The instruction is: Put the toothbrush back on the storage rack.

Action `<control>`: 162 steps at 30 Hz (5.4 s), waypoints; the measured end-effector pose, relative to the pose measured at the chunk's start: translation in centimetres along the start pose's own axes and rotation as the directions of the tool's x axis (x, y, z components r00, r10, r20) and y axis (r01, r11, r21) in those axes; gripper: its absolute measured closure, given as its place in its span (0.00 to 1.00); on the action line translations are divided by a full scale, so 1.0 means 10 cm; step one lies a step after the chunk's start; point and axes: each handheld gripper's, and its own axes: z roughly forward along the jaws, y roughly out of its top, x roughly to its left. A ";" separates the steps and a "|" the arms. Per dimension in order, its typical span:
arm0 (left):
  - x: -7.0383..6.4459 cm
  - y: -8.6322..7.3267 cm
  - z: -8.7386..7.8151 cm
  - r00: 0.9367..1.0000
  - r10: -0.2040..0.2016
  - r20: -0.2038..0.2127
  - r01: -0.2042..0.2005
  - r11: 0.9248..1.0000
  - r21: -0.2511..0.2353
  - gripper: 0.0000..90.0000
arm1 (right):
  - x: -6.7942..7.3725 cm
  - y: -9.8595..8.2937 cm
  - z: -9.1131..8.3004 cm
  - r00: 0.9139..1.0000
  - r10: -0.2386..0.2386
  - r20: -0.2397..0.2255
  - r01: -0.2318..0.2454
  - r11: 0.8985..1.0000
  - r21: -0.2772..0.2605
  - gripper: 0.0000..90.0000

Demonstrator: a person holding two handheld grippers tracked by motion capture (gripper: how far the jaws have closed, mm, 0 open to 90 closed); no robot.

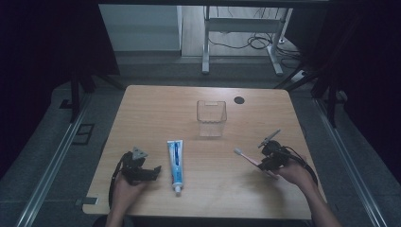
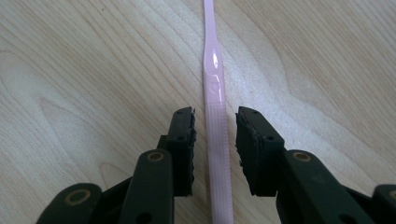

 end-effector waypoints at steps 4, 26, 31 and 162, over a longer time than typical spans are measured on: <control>0.00 0.00 0.00 1.000 0.000 0.000 0.000 1.000 0.000 0.07 | 0.01 0.09 0.03 1.000 -0.012 -0.001 0.012 0.999 0.044 0.75; 0.00 0.00 0.00 1.000 0.001 0.000 -0.001 1.000 0.001 0.07 | 0.03 0.46 0.26 0.998 -0.059 0.018 0.054 0.974 0.219 0.83; 0.00 0.00 0.00 1.000 0.000 0.000 0.000 1.000 0.001 0.07 | 0.04 0.50 0.27 0.999 -0.047 0.014 0.042 0.970 0.241 0.86; 0.00 0.01 0.00 1.000 0.003 0.001 -0.003 1.000 0.001 0.07 | 0.02 1.93 -0.54 0.997 0.079 -0.010 -0.072 0.839 -0.539 0.88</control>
